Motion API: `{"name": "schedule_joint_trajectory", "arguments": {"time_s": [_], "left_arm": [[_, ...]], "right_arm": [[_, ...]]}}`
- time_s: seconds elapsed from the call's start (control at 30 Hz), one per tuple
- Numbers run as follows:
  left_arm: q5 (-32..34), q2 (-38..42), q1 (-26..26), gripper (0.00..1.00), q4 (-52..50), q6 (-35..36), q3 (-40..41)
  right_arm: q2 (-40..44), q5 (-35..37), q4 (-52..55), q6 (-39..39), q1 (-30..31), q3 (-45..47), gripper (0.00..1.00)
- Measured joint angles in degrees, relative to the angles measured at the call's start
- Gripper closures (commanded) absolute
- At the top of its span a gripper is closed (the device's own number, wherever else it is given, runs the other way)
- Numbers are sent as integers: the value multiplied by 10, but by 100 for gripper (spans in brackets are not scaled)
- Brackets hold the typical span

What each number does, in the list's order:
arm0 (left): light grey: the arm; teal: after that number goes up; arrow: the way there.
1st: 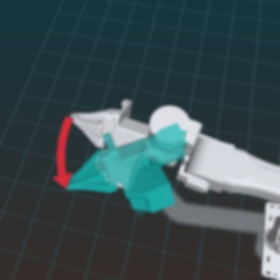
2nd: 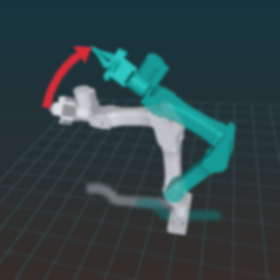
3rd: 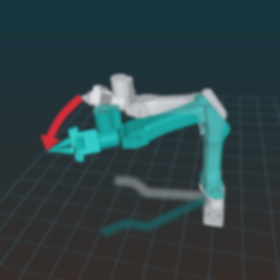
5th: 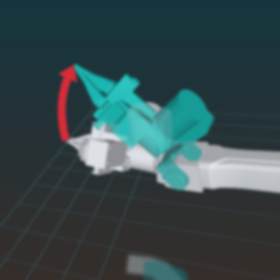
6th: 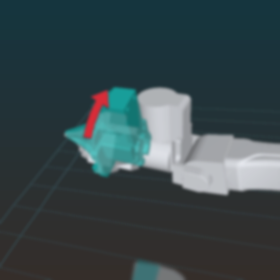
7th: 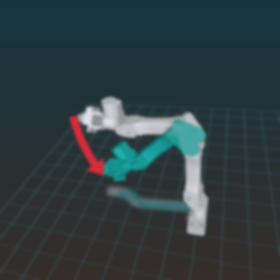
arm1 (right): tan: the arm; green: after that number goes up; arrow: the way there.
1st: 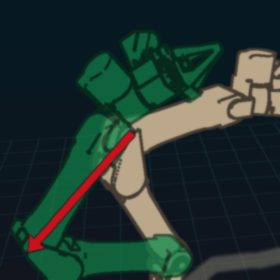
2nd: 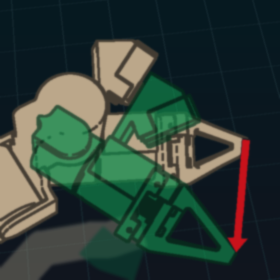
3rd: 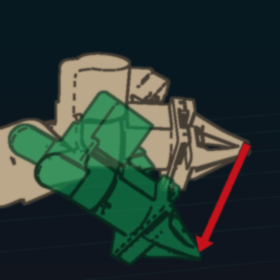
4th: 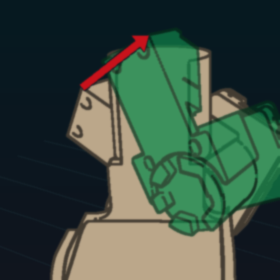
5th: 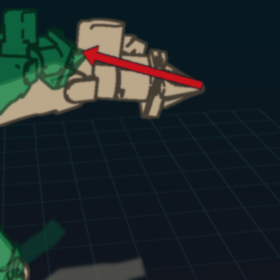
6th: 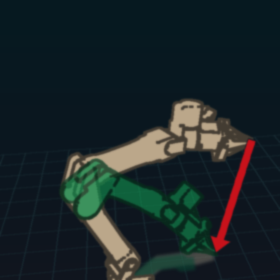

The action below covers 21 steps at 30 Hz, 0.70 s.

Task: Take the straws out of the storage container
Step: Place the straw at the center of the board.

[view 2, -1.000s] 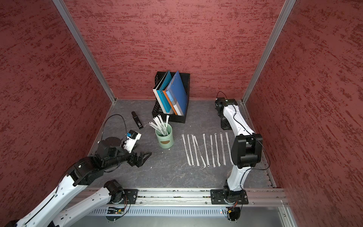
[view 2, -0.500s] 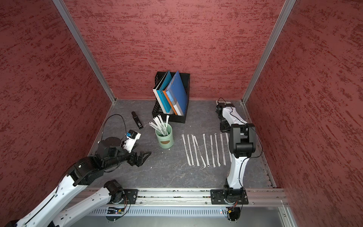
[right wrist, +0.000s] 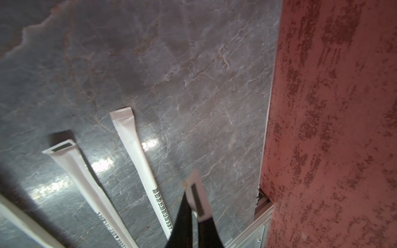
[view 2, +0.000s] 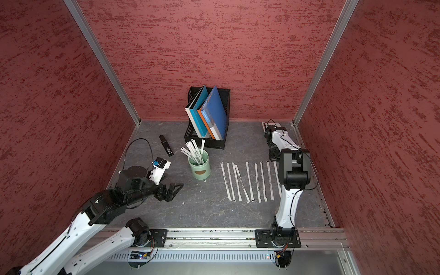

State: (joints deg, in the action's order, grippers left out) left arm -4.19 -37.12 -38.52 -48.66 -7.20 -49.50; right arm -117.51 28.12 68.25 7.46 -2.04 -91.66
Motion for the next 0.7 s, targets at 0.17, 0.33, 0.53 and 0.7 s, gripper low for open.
{"name": "schedule_joint_trajectory", "arguments": {"time_s": [0.17, 0.33, 0.53, 0.7], "left_arm": [[0, 0, 0, 0, 0, 0, 0], [0, 0, 0, 0, 0, 0, 0], [0, 0, 0, 0, 0, 0, 0], [0, 0, 0, 0, 0, 0, 0]], "right_arm": [[-21, -1, -5, -2, -4, 0, 97], [-30, -1, -7, -2, -8, 0, 95], [-39, -7, -8, -2, -15, -5, 90], [-42, -10, -10, -2, -17, -5, 87]]}}
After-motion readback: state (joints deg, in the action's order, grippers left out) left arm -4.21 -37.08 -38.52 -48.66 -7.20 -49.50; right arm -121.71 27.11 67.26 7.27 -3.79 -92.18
